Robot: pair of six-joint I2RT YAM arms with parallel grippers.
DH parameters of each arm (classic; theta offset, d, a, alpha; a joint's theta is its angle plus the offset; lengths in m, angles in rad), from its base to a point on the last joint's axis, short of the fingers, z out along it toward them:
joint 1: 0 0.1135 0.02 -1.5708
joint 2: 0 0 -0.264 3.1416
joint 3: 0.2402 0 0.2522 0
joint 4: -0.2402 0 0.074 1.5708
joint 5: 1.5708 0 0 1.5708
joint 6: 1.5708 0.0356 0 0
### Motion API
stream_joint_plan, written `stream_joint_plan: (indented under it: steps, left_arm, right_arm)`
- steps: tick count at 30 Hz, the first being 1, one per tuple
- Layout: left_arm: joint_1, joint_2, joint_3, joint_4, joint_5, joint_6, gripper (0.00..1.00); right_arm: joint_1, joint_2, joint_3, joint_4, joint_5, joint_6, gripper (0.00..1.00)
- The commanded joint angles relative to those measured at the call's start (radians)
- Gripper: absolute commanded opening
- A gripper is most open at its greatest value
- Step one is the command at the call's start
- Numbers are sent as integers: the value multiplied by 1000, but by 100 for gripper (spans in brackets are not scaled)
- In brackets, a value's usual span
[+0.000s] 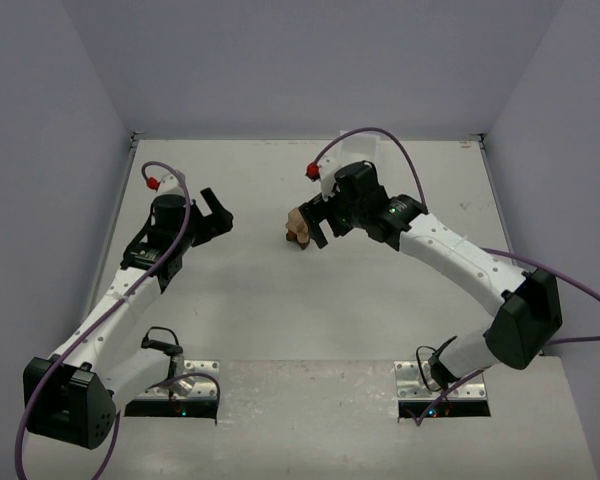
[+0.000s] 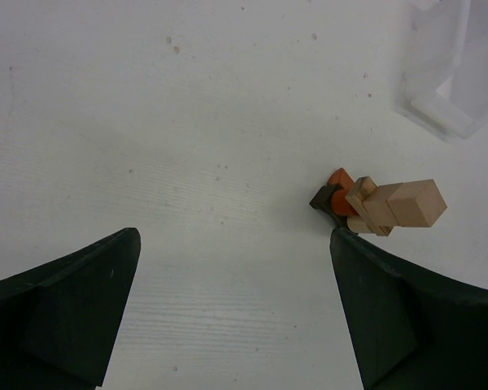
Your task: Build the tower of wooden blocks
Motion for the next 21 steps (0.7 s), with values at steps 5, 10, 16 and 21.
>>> stream_joint_plan:
  steps: [5,10,16,21]
  left_arm:
    - [-2,42,59,61,48,0,100]
    - [-2,69,89,47,37,15,100]
    - [-2,84,75,75,31,41,100]
    - [-2,153,86,119,148,45,100]
  right_arm:
    - [-51,-74,-110,62,81,128,99]
    - [-96,-75,-178,135,89,157,99]
    - [-229,-27,-184,180,41,151,99]
    - [-314,56,-118,188,-77,105,99]
